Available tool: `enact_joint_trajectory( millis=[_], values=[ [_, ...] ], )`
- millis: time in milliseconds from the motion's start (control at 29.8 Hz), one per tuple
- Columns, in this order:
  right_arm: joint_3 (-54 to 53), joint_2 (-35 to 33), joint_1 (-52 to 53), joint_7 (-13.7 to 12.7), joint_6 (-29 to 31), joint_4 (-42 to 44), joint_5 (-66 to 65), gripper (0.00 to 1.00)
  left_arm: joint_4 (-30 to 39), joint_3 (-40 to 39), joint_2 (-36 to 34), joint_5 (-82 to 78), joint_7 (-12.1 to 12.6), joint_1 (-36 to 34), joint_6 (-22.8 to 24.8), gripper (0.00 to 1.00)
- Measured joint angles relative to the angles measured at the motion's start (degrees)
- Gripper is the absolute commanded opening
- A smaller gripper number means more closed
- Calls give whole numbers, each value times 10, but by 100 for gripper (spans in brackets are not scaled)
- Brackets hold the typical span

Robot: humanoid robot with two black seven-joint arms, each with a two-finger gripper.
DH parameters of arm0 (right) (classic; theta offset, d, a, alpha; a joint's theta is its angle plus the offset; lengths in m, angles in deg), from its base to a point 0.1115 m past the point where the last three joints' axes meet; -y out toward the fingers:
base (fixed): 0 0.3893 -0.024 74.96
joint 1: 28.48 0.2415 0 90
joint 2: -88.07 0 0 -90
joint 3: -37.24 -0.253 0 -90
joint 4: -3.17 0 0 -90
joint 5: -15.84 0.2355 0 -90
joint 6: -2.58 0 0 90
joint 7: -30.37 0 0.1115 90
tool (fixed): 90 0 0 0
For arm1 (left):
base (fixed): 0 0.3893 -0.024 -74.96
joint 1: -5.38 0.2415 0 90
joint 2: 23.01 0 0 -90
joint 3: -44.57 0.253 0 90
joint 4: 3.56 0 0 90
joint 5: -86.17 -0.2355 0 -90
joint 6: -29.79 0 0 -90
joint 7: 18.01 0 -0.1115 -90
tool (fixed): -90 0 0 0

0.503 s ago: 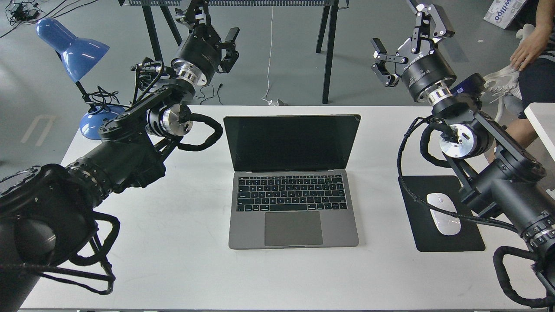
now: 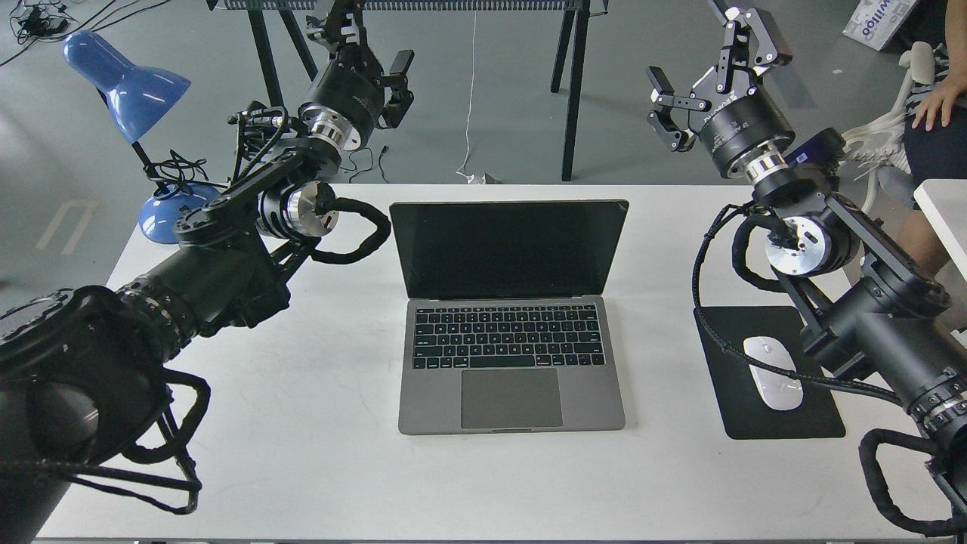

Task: Close notebook with right arm

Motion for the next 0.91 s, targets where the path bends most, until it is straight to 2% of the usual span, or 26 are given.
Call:
enact_joint_trajectory(
  millis=[168, 503, 705, 906],
  values=[
    [48, -4, 23, -2, -20, 7, -17, 100, 0, 0, 0, 0, 0, 0, 0, 100],
    [338, 14, 169, -8, -117, 62, -59, 100, 0, -1, 1, 0, 0, 0, 0, 100],
    [453, 63, 223, -8, -122, 139, -60, 100, 0, -1, 0, 1, 0, 0, 0, 100],
    [506, 100, 231, -7, -120, 174, -72, 100, 0, -2, 0, 1, 0, 0, 0, 100]
  ],
)
